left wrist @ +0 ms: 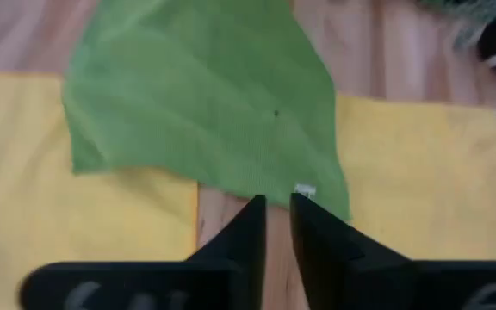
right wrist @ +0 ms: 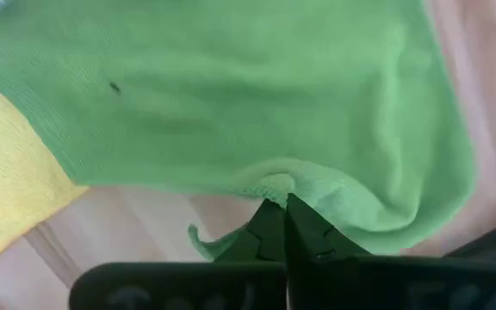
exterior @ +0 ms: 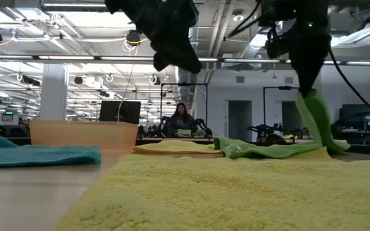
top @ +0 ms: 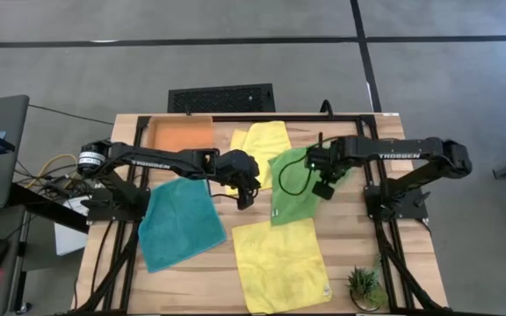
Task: Fold microfiber towels
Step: Fold the green microfiber towel
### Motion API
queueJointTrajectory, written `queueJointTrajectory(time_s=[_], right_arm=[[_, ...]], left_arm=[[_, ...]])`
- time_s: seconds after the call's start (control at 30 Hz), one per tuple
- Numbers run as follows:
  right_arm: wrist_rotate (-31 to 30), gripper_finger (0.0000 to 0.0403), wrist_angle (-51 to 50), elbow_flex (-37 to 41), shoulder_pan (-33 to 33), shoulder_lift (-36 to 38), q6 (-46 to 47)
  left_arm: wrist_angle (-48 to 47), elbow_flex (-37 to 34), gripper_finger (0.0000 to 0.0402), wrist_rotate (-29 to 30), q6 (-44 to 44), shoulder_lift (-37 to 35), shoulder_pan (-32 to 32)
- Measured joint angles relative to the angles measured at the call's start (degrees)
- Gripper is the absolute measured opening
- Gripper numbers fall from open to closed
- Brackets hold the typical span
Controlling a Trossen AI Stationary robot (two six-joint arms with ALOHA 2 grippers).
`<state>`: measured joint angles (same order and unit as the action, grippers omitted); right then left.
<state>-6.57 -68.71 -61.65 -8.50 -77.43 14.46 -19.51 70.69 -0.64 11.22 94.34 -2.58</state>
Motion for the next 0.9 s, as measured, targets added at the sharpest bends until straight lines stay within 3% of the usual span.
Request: queueJointTrajectory(time_s=[0.17, 0.3, 0.67, 0.9], right_arm=[[-1.3, 0.0007, 0.0, -2.4, -2.7, 0.0, -3.8], [-1.5, 0.0006, 0.0, -3.0, -4.9, 0.4, -4.1], [-1.5, 0.0007, -0.1, -3.1, -9.5, 0.8, -3.0], [-1.4, 0.0008, -0.2, -3.0, -11.6, 0.8, -2.9]], left_arm=[[3.9, 0.1, 0.0115, -0.1, -5.8, 3.8, 1.6], [7.5, 0.0, 0.0138, -0.5, -12.2, 8.4, 3.6], [13.6, 0.0, 0.0140, -4.7, -24.5, 17.6, 7.4], [17.7, 0.0, 0.0140, -5.5, -25.5, 21.2, 9.1]])
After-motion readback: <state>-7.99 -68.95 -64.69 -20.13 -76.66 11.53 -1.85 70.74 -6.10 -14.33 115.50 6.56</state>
